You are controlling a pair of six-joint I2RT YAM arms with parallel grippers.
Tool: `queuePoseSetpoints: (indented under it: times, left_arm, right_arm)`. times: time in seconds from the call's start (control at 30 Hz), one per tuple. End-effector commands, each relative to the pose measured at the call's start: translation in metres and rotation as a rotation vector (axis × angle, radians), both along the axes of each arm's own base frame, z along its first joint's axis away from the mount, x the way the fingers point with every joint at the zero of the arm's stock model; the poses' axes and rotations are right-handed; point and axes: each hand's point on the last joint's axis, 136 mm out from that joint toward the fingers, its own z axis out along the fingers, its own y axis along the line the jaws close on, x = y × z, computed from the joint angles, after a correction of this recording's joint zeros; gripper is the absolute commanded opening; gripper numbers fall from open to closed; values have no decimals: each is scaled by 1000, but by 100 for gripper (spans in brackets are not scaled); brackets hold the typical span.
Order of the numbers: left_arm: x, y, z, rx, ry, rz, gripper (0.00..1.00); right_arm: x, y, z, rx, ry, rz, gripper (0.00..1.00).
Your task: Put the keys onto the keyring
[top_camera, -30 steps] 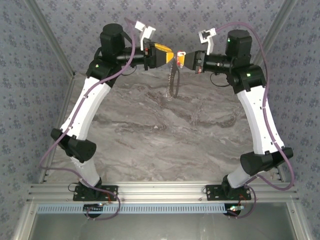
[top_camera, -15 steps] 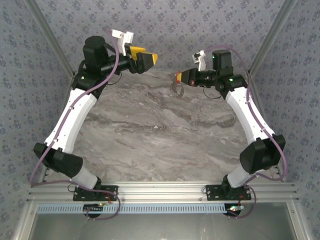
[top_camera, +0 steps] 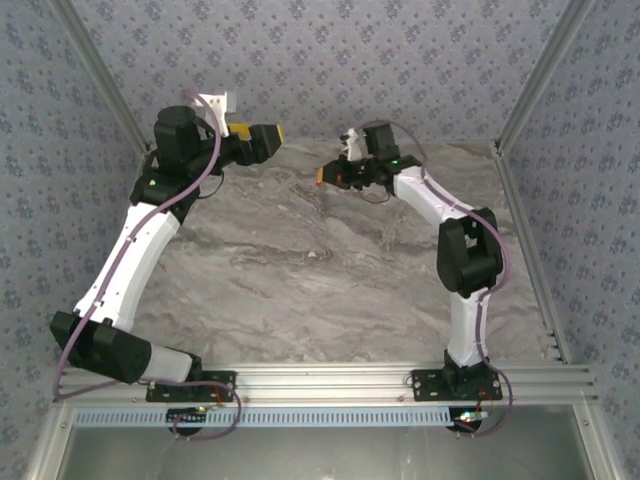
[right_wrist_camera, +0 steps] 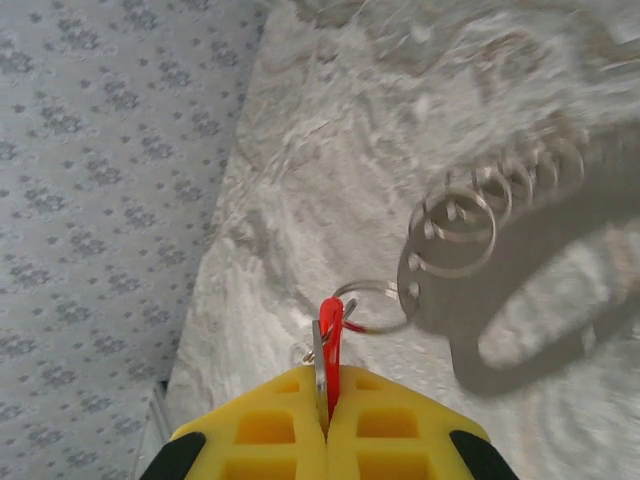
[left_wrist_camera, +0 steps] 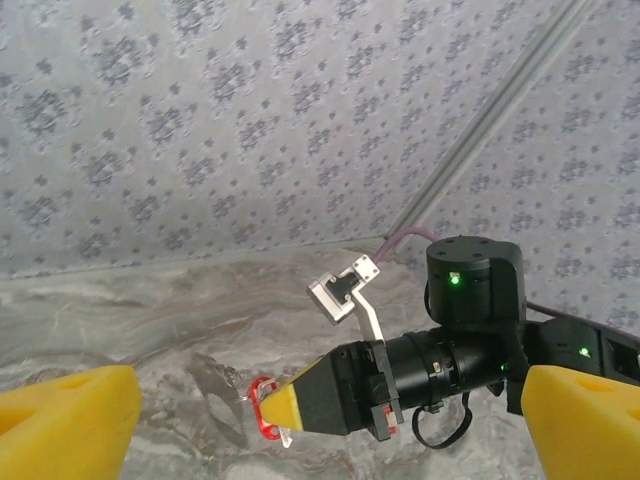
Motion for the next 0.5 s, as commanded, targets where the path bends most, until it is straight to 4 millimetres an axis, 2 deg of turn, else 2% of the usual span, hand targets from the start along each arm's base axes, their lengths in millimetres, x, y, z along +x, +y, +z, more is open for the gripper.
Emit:
queuePoseSetpoints:
  times: [0.0, 0.13, 0.33, 0.47]
  left_arm:
    - [-10, 18, 11, -5, -47, 71, 98]
    - [-17, 26, -1, 15, -38, 98, 98]
    - [-27, 40, -15, 33, -19, 162, 98]
    - [-38, 50, -20, 39, -15, 197, 98]
  right_arm:
    - [16, 2, 20, 106, -27, -30, 0]
    - [12, -14, -14, 81, 30, -60, 0]
    - [-5, -44, -62, 48, 106, -103, 0]
    - [-22, -60, -76, 40, 132, -121, 1]
